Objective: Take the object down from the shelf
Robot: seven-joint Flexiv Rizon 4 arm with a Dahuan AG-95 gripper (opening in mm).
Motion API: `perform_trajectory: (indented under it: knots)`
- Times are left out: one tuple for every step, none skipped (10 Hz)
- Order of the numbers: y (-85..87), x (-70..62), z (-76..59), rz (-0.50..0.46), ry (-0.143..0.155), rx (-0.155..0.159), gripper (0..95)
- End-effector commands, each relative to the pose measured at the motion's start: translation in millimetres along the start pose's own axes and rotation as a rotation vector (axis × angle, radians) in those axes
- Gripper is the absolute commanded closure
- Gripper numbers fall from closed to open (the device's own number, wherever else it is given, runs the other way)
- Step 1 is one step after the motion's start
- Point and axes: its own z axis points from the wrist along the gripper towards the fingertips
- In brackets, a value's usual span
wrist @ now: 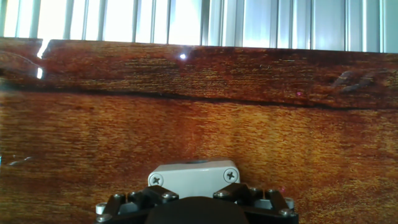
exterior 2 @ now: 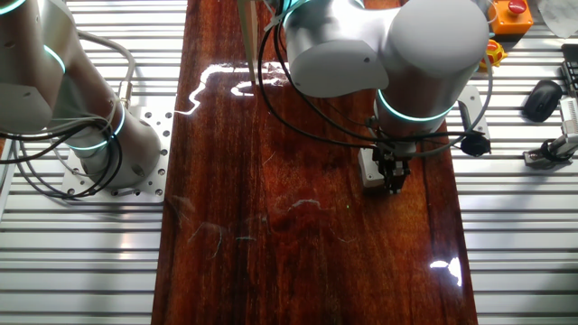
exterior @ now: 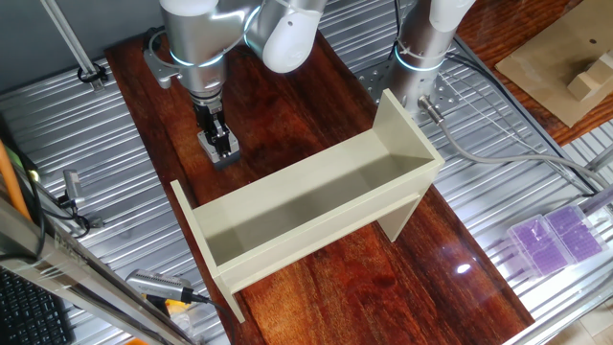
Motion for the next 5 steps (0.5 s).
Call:
perform_trajectory:
  knots:
    - [0.0, 0.0, 1.9, -0.032, -0.012, -0.015, 76.0]
    - [0.0, 0.0, 1.9, -0.032, -0.01, -0.016, 19.0]
    - [0.0, 0.0, 1.7, -0.035, -0.011, -0.017, 19.0]
    - [0.0, 0.0, 1.6, -0.037, -0.011, -0.016, 19.0]
    - [0.0, 0.0, 1.5, -0.038, -0.011, -0.016, 19.0]
